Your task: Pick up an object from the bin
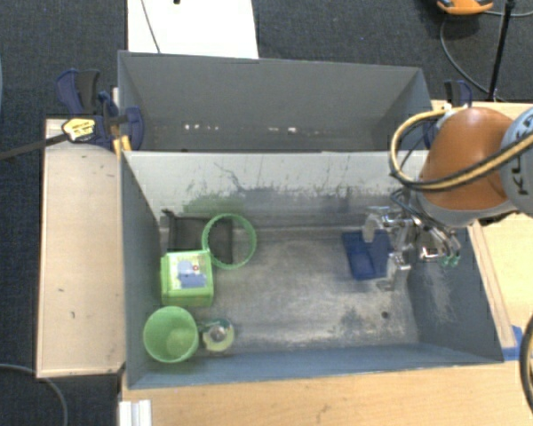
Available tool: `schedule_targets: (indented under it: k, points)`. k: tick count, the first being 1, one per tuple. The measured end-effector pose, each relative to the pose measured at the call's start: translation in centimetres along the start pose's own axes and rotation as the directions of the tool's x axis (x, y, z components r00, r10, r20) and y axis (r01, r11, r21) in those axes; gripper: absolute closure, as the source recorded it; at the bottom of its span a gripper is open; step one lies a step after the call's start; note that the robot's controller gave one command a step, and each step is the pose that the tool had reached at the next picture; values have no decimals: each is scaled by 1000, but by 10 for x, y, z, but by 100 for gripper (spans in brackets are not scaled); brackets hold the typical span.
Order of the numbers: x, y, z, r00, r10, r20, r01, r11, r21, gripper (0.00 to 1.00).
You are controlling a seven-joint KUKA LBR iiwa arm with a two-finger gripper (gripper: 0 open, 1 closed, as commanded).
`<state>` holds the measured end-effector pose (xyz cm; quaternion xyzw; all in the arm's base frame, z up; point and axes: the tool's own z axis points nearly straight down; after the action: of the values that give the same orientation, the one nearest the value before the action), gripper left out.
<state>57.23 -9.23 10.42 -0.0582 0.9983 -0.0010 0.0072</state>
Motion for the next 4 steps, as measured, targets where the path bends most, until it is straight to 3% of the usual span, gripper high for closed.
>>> schedule_targets:
  k: [1,2,3,4]
  points:
    - [-19,52,34,869,-496,6,496,869,2,100]
    - [-19,51,33,869,-495,6,495,869,3,100]
    - [-8,58,-9,867,-498,2,498,867,-2,100]
    - [-12,47,-71,887,-461,7,461,887,1,100]
